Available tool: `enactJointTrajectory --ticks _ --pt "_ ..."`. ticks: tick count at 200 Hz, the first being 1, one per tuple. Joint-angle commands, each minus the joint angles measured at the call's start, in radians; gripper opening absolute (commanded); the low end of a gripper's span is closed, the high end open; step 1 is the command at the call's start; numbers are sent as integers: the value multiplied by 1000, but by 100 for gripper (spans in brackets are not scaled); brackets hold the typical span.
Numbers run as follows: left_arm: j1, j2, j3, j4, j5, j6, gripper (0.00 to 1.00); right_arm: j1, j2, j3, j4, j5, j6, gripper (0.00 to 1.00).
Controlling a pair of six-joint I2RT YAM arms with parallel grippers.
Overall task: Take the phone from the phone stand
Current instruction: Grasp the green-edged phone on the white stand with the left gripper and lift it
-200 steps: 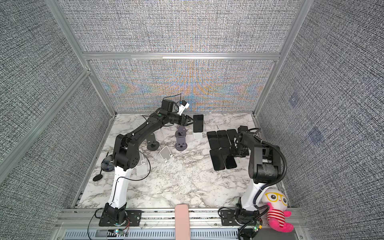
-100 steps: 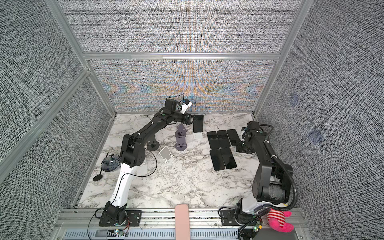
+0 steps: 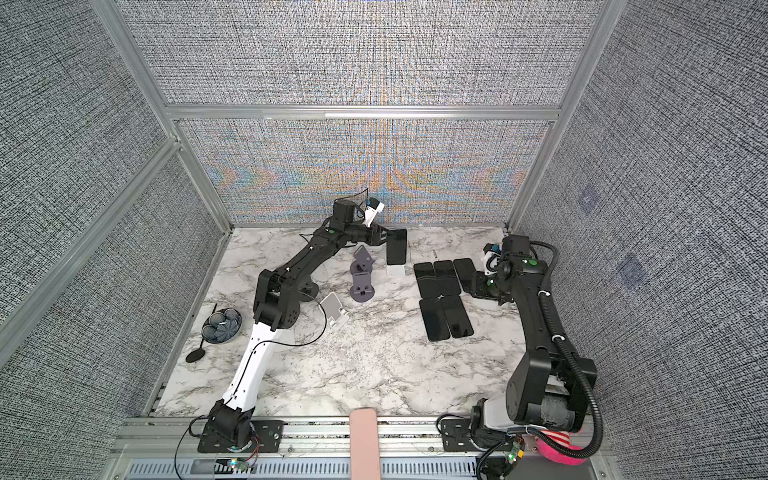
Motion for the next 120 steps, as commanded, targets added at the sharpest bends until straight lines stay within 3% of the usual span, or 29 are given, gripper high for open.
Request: enactJointTrajectory --ticks 1,17,56,101,120 --pt "-2 11 5 73 42 -46 26 -1 0 4 -27 -23 -15 45" --pt "-2 16 1 79 46 -56 15 0 0 1 -25 -26 -15 45" --pt "-2 -31 -56 110 32 -72 1 2 -7 19 -42 -62 -37 45" --pt "-4 -195 -228 216 21 -141 0 86 -41 61 -55 -91 -92 45" --pt "-10 -315 -366 252 -34 -190 0 137 -65 86 -48 -102 -108 45"
